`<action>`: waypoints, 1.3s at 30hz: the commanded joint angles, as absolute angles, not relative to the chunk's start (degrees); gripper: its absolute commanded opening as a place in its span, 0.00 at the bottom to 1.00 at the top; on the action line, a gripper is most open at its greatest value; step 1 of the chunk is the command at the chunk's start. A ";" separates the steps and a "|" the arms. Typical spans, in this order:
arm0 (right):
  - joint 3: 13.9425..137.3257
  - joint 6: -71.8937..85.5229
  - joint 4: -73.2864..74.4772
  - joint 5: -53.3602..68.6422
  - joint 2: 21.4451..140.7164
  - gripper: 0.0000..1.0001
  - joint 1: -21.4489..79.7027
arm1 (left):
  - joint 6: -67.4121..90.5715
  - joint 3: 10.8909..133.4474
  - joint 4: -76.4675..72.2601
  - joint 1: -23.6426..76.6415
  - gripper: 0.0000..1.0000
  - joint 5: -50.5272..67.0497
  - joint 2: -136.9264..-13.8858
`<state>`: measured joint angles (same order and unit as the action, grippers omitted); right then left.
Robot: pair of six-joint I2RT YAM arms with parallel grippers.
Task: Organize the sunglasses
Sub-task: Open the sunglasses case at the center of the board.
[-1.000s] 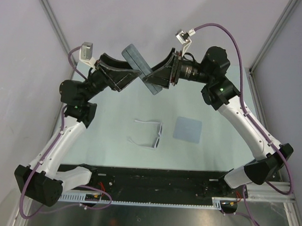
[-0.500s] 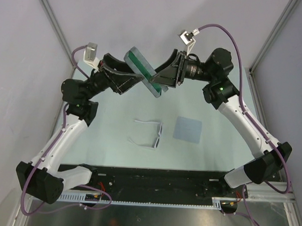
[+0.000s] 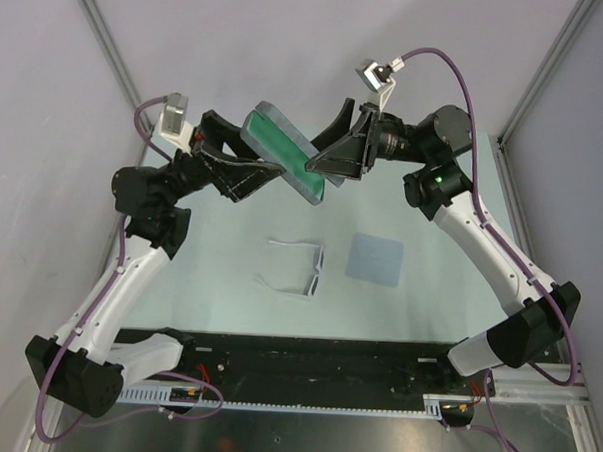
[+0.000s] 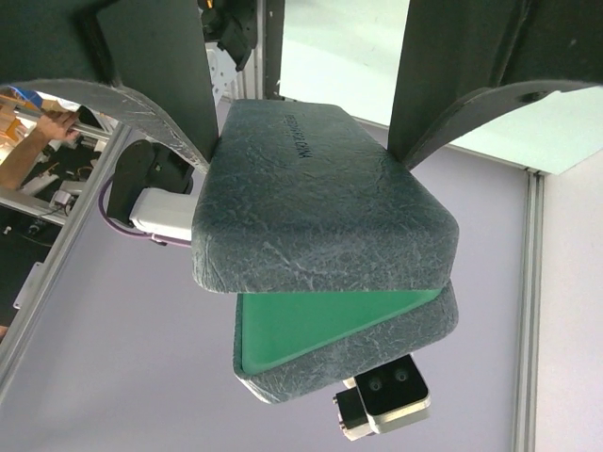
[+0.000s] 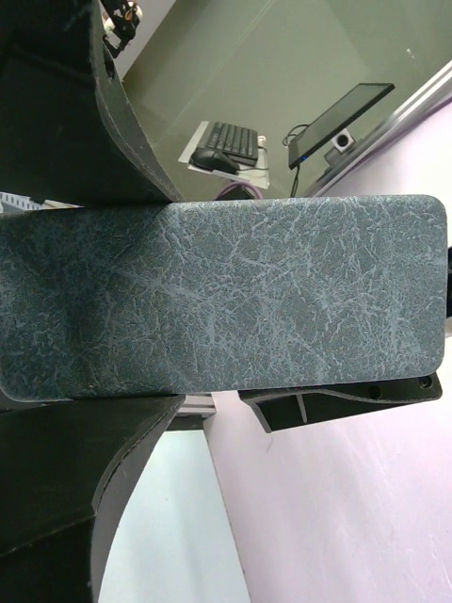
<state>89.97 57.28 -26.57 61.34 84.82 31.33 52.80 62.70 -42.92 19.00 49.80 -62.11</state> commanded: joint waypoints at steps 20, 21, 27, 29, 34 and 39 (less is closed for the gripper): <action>93.52 66.89 -35.60 61.52 82.44 0.00 29.44 | 46.05 63.81 -42.54 18.37 0.23 56.51 -62.23; 93.52 66.54 -34.46 61.35 82.35 0.00 29.44 | 45.97 63.98 -42.54 18.37 0.23 56.51 -62.14; 93.34 66.44 -32.60 61.26 82.88 0.00 29.18 | 46.23 63.46 -42.54 18.37 0.23 56.25 -62.84; 93.25 66.80 -32.70 61.17 82.97 0.00 29.18 | 46.23 63.54 -42.54 18.37 0.24 56.51 -63.02; 93.25 68.81 -33.13 61.17 83.32 0.00 28.57 | 45.70 63.81 -42.54 18.28 0.23 57.48 -63.11; 92.99 69.52 -32.87 61.00 83.58 0.00 28.21 | 45.35 63.81 -42.54 18.37 0.20 57.83 -63.46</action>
